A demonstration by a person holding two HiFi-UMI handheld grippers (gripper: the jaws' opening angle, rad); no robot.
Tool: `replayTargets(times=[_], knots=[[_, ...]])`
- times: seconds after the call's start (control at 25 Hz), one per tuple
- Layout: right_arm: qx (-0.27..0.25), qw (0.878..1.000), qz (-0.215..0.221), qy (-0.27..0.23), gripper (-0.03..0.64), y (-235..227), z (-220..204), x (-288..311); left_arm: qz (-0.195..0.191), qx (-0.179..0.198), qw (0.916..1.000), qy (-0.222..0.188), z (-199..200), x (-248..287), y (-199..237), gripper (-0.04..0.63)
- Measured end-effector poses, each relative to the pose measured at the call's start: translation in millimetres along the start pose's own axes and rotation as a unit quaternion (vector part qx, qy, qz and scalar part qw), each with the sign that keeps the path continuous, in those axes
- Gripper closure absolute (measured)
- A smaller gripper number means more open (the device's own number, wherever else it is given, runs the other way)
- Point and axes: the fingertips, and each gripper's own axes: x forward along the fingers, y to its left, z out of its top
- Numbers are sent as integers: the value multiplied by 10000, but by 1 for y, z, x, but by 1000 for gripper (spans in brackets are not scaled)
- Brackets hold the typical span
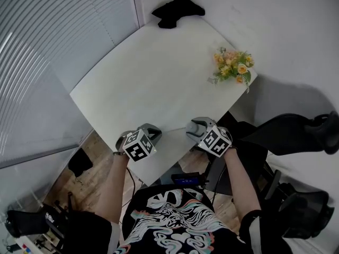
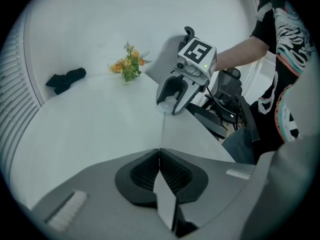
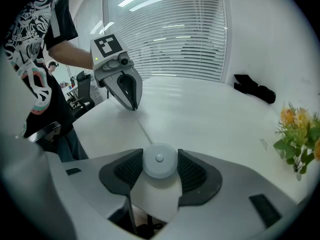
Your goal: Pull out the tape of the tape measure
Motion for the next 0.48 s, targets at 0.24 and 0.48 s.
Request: replayTargets(times=[0.24, 0.48], knots=[[18, 10000, -5, -6, 396, -1, -1, 1, 107, -96, 9999, 60, -11, -5, 4, 589], [27, 10000, -23, -29, 396, -2, 1, 1, 192, -176, 9996, 74, -19, -12, 4, 590]])
